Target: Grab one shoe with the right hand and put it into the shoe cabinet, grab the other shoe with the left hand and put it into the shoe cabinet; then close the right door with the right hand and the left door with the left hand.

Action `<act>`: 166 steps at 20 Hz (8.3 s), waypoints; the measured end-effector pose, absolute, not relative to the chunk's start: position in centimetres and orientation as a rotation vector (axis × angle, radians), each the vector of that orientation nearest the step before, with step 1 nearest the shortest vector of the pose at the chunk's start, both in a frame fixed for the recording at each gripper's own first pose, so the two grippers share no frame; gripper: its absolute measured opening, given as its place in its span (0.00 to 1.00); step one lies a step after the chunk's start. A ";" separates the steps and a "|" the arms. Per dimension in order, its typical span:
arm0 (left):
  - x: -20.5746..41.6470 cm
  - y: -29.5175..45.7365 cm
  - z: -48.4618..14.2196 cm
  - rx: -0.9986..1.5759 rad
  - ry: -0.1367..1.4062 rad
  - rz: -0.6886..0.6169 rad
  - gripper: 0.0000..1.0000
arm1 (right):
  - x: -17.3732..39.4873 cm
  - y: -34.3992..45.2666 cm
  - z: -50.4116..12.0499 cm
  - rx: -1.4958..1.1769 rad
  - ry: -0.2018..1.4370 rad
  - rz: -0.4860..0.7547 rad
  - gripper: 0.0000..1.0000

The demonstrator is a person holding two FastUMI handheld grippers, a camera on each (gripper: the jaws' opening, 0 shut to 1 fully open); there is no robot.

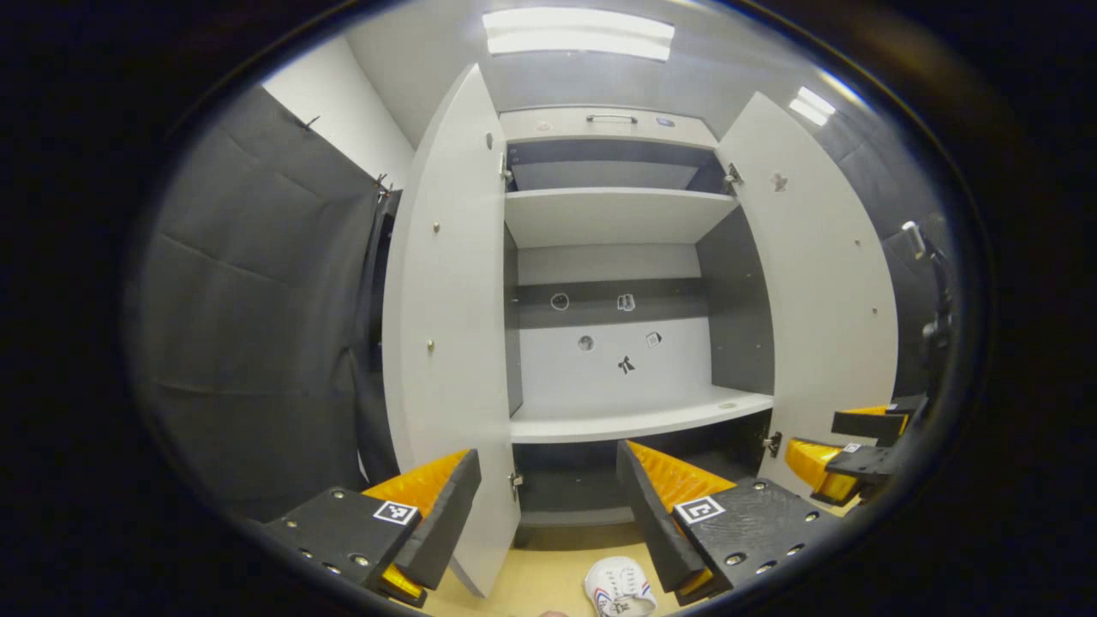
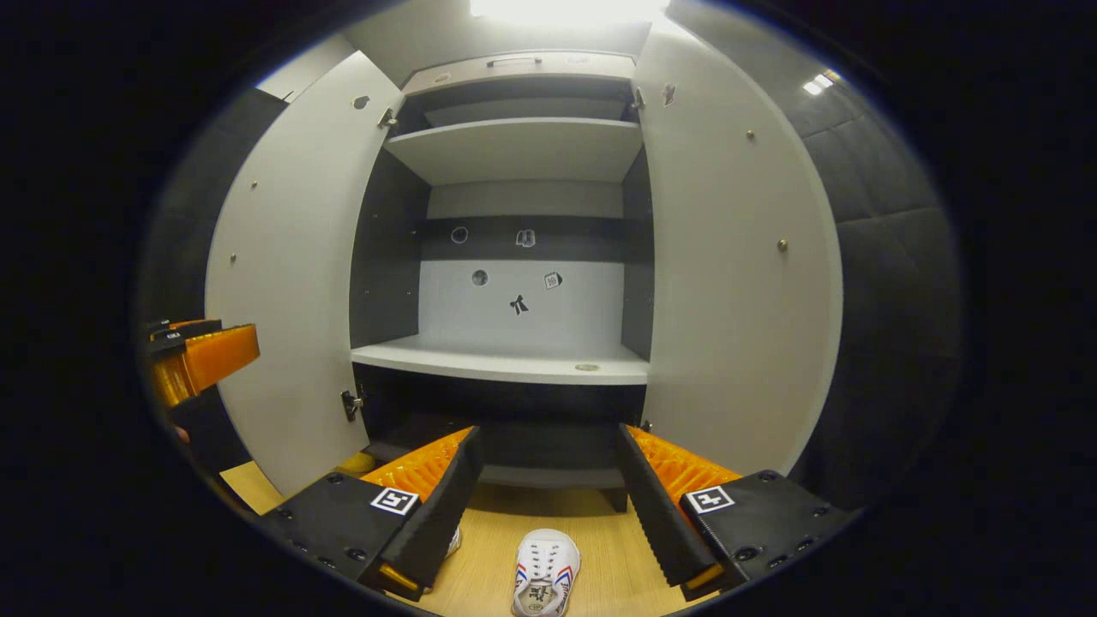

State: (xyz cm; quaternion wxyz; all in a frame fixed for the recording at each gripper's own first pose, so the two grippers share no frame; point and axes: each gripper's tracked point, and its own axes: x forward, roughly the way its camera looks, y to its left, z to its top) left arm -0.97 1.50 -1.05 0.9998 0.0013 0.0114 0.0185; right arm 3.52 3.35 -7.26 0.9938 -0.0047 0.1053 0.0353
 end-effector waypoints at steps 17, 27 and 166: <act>-2.7 4.0 -2.7 0.068 0.092 0.129 0.91 | 3.2 6.5 -26.1 -0.083 0.724 0.216 0.95; -3.1 5.0 -3.8 0.079 0.132 0.156 0.91 | 1.3 7.2 -33.1 -0.017 0.947 0.230 0.97; -2.9 -5.5 -39.8 -0.079 0.992 -0.235 0.92 | 5.0 -1.1 -6.3 -0.039 0.340 0.045 0.98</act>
